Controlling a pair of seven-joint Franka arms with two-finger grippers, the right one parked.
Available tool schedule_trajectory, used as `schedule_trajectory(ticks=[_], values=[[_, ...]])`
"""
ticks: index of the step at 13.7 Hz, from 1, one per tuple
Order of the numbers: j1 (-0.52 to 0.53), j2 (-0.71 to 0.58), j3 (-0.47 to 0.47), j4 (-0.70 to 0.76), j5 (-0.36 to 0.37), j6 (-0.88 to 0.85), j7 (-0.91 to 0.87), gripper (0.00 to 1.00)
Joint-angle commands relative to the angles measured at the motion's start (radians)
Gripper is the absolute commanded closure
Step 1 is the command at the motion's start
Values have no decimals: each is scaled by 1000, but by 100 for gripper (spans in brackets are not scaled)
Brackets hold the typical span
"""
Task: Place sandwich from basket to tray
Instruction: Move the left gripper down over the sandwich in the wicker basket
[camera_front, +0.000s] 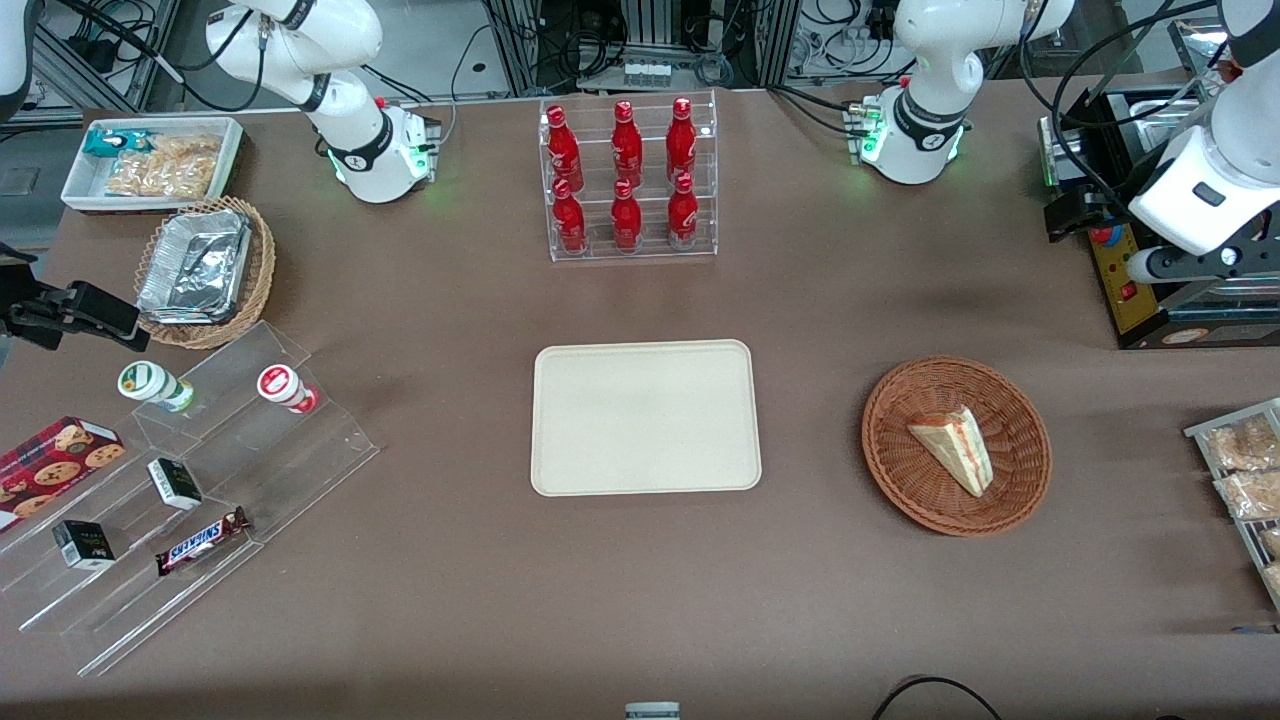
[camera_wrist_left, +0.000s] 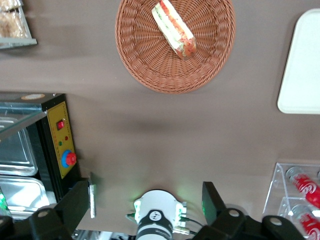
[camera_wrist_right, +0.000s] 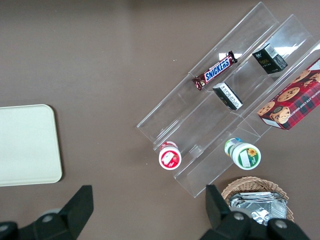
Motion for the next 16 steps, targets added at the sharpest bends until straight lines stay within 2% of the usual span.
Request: schedule_trajectory(ticks=[1, 5, 8, 10, 13, 16], values=[[9, 11, -9, 26, -18, 11, -49, 0], [9, 72, -9, 35, -11, 16, -52, 0], [23, 225, 9, 31, -3, 86, -51, 0], [37, 348, 25, 25, -3, 211, -78, 0], [37, 488, 43, 12, -1, 394, -359, 0], [35, 558, 42, -36, -15, 521, -447, 0]])
